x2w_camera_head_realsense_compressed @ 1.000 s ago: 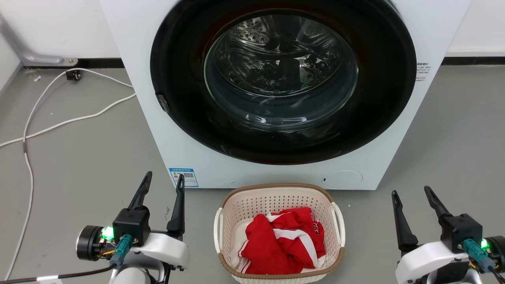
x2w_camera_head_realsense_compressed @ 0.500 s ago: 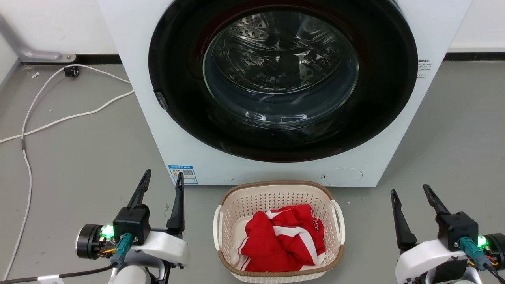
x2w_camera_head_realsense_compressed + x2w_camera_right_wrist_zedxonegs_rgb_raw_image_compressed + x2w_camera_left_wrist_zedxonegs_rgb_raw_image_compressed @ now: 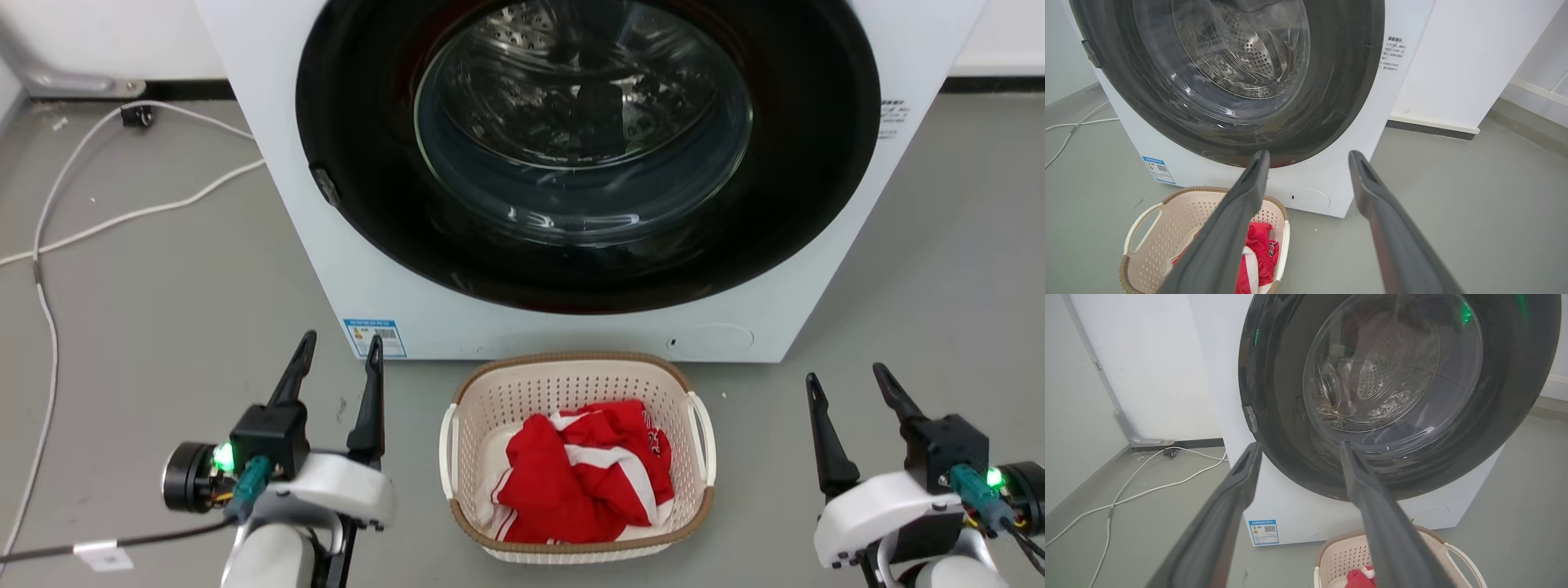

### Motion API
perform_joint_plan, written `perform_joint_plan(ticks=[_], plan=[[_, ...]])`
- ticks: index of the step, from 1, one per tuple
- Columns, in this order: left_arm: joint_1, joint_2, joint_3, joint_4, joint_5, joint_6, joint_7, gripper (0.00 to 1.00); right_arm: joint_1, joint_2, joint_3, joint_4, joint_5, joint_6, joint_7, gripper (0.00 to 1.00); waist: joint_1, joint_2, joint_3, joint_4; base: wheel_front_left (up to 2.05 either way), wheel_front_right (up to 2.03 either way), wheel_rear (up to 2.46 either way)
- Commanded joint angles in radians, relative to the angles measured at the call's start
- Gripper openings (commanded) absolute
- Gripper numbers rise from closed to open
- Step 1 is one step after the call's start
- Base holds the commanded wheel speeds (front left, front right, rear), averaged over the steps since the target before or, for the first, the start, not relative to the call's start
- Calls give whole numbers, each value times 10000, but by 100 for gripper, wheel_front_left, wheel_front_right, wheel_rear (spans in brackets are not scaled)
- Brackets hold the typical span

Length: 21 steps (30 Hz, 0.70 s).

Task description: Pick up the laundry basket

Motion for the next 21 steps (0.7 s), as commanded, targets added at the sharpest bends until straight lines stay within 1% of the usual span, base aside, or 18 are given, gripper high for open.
perform_joint_plan(ticks=[1,5,9,11,14,15,17,18,19,21], plan=[[-346,-40,74,207,-85,-90,-24,100,-292,37,25,140,105,-7,103,100,0,0,364,-65,0,0,0],[-1117,-2,111,891,-303,-287,-25,100,-948,37,138,569,248,-7,353,100,0,0,1056,-176,0,0,0],[-2121,45,54,1897,-518,-550,158,100,-1709,35,201,1162,445,-7,639,100,0,0,1869,-149,0,0,0],[-2598,35,39,2479,-717,-661,369,100,-2088,37,283,1572,476,-7,859,100,0,0,2233,-141,0,0,0],[-3285,163,-6,3342,-981,-820,655,100,-2671,36,424,2236,579,-7,1186,100,0,0,2765,-180,0,0,0],[-3285,163,-6,3342,-981,-820,655,100,-2671,36,424,2236,579,-7,1186,100,0,0,2765,-180,0,0,0],[-3957,288,-122,4223,-1242,-960,851,100,-3249,31,499,2966,694,-7,1508,100,0,0,3314,-210,0,0,0],[-4155,344,-179,4552,-1313,-982,941,100,-3459,32,532,3198,727,-7,1587,100,0,0,3480,-225,0,0,0],[-4155,344,-179,4552,-1313,-982,941,100,-3459,32,532,3198,727,-7,1587,100,0,0,3480,-225,0,0,0],[-4623,440,-297,5119,-1457,-1022,1037,100,-3862,31,617,3708,808,-7,1754,100,0,0,3829,-260,0,0,0]])
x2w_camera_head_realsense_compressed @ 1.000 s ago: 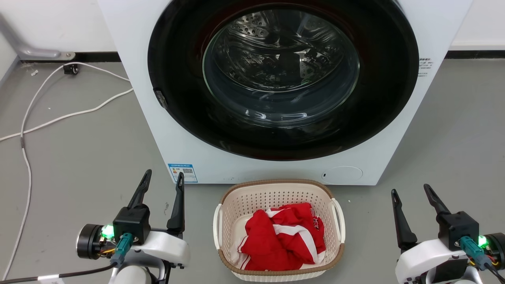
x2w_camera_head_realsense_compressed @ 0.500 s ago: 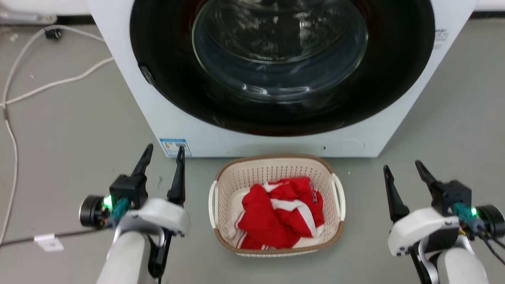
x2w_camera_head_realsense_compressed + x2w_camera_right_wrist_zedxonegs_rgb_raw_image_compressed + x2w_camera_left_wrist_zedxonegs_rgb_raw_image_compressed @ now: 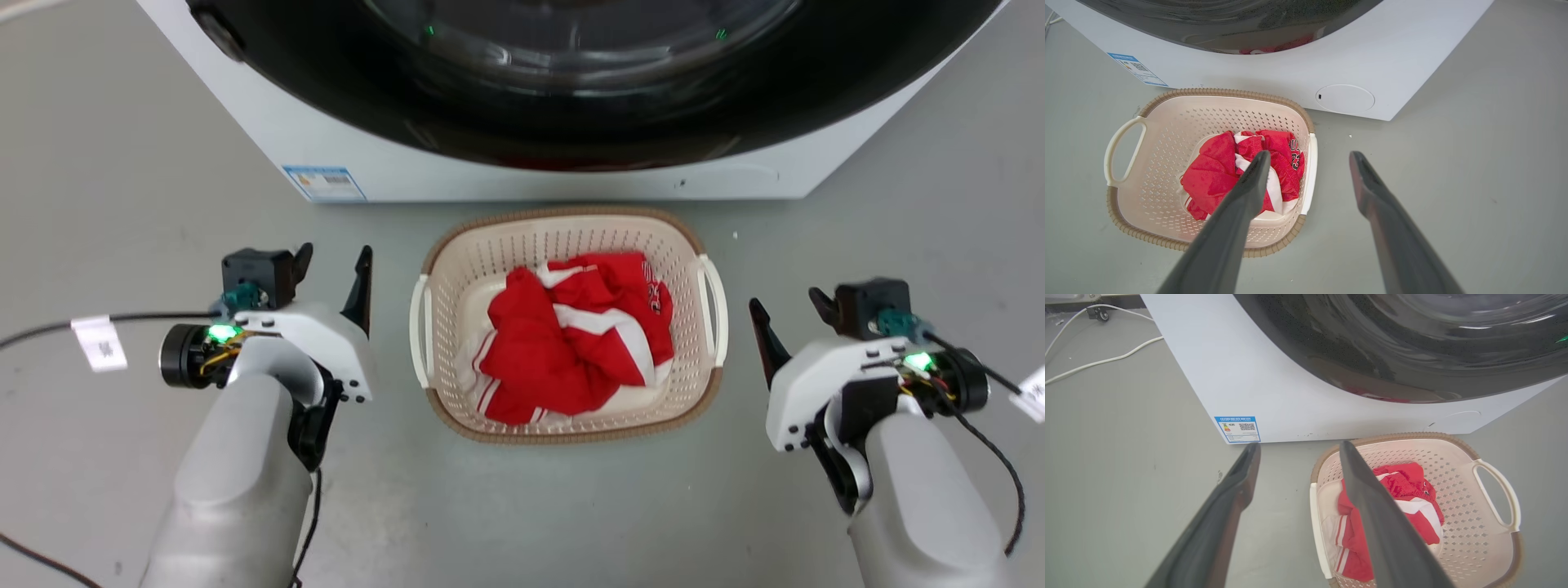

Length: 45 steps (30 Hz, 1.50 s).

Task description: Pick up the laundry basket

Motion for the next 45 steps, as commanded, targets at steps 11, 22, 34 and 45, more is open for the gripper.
perform_joint_plan(ticks=[11,22,34,45], plan=[[-2040,376,-1507,2157,-1879,-63,1571,100,-2528,21,511,2887,897,-7,520,100,-2,0,2286,-260,0,0,0],[-3257,1238,-3365,2328,-3995,-65,3052,100,-4895,18,1027,5605,1470,-7,734,100,-2,0,3627,-336,0,0,0],[-4595,1627,-5010,2358,-5196,-66,3327,100,-6643,18,1736,7104,1871,-7,630,100,-2,0,4752,-325,0,0,0],[-5092,1501,-6066,2850,-6265,-66,3917,100,-7058,17,2494,7569,2719,-7,830,100,-2,0,5080,-287,0,0,0]])
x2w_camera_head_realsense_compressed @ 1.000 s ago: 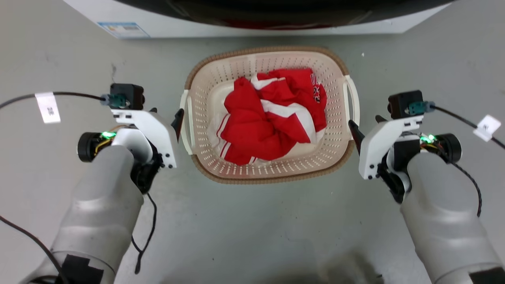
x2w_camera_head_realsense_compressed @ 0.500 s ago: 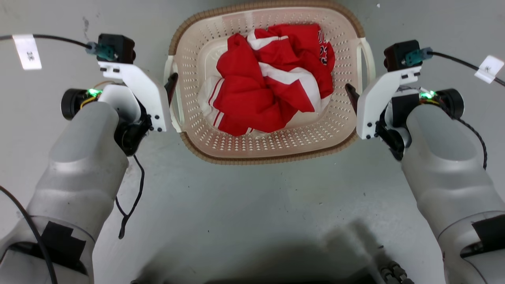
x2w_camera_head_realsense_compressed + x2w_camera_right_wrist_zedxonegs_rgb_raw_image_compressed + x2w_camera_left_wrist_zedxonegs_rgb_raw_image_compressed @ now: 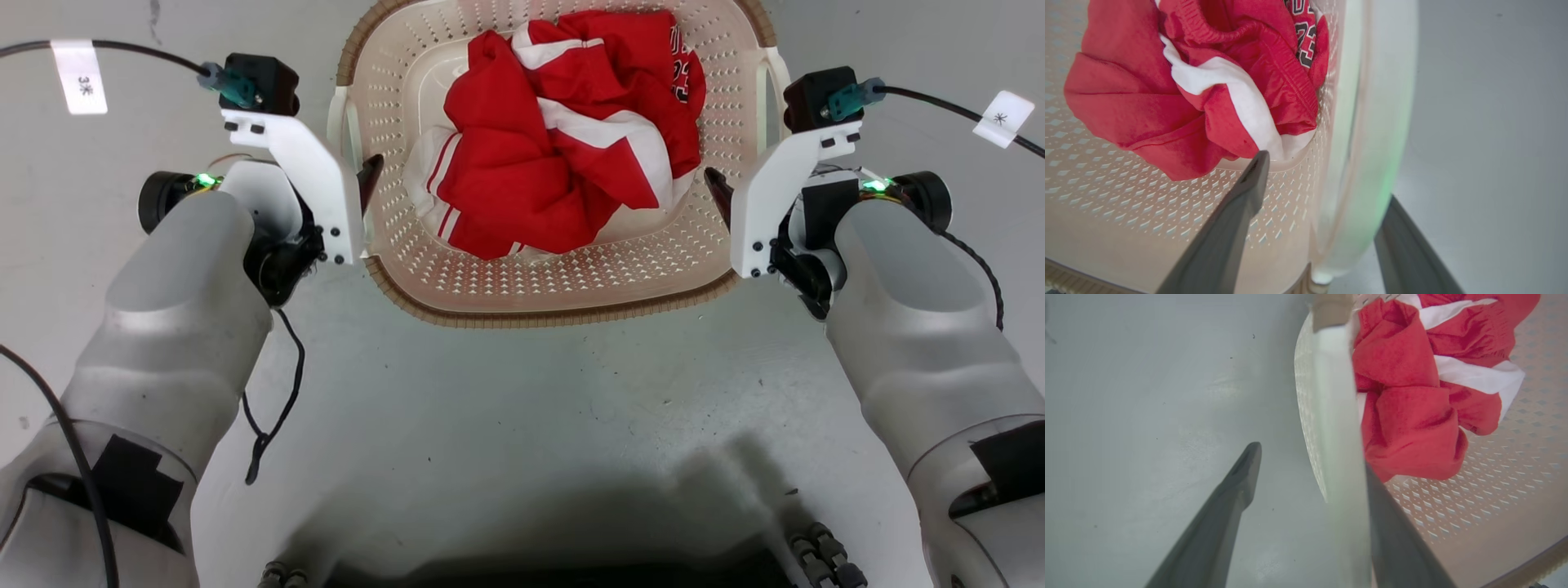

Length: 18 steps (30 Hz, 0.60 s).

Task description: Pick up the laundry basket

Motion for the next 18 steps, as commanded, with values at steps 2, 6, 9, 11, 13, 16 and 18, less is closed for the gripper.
perform_joint_plan(ticks=[2,6,9,11,13,16,18], plan=[[-267,-75,-192,111,-227,-16,111,100,-243,16,215,47,330,-7,177,87,-1,0,76,34,0,0,0],[-355,-213,-430,204,-623,-17,453,0,-251,30,476,84,711,-4,223,0,-1,0,118,74,0,0,0],[-446,-180,-609,149,-834,-29,438,0,-242,45,759,32,1029,9,278,0,-1,0,103,80,0,0,0],[-479,-204,-771,174,-921,-29,464,0,-247,28,937,23,1166,7,285,0,-1,0,67,57,0,0,0],[-471,-239,-917,173,-1060,-29,546,0,-217,24,1089,28,1349,9,296,0,-1,0,4,39,0,0,0],[-482,-218,-1110,226,-1257,-29,619,0,-126,62,1356,18,1677,10,497,0,-1,0,-133,20,0,0,0],[-487,-254,-1231,257,-1359,-31,694,0,-17,62,1587,-7,1902,10,813,0,-1,0,-267,23,0,0,0]])
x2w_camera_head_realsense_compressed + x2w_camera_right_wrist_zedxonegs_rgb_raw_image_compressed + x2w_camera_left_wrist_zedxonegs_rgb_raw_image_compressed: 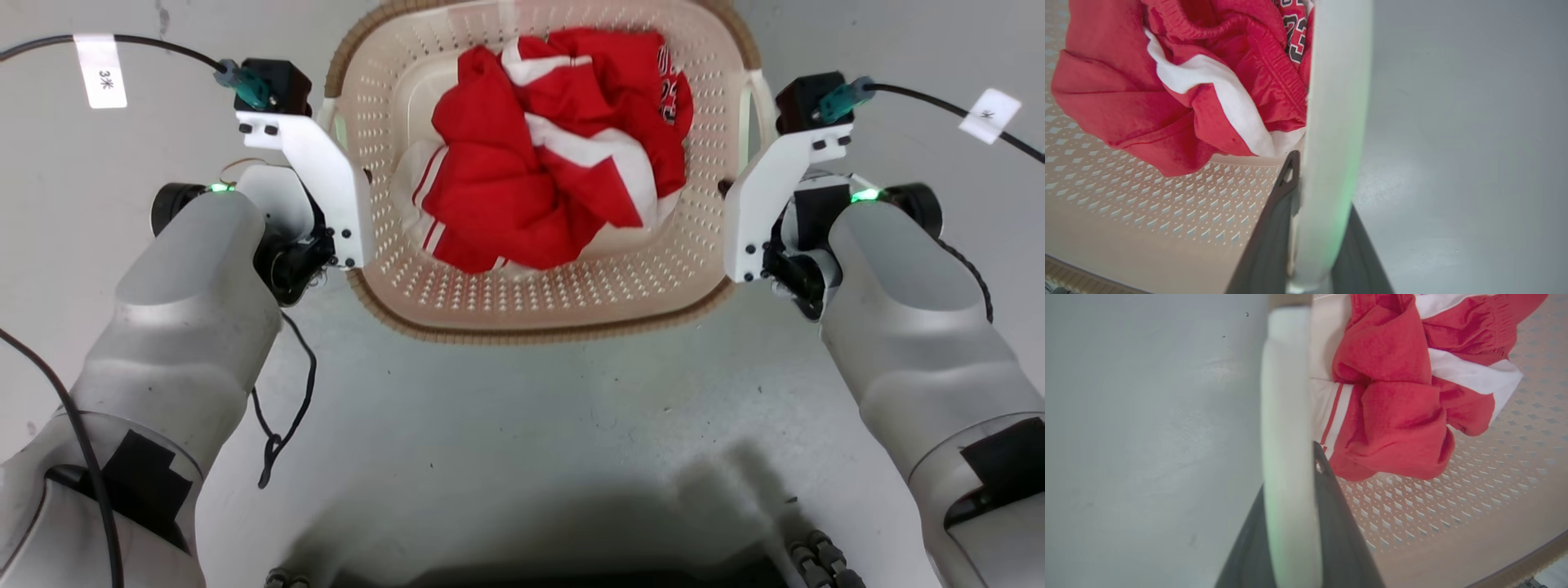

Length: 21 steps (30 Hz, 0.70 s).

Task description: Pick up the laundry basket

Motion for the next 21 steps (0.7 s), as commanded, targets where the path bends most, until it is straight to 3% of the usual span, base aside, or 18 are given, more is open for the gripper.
perform_joint_plan(ticks=[1,9,10,21], plan=[[-122,-125,-159,-26,-115,-46,92,0,172,127,261,-92,252,31,330,0,-1,0,-200,6,0,0,0],[317,-331,-518,180,-841,-69,997,0,428,165,1082,-143,1187,68,1857,0,-1,0,-1375,35,0,0,0],[521,-360,-610,278,-1139,-69,1378,0,535,170,1311,-144,1450,70,2265,0,-1,0,-1982,24,0,0,0],[1142,-463,-818,535,-1954,-71,2640,0,1185,183,2001,-223,2436,78,3698,0,-1,0,-4068,9,0,0,0]])
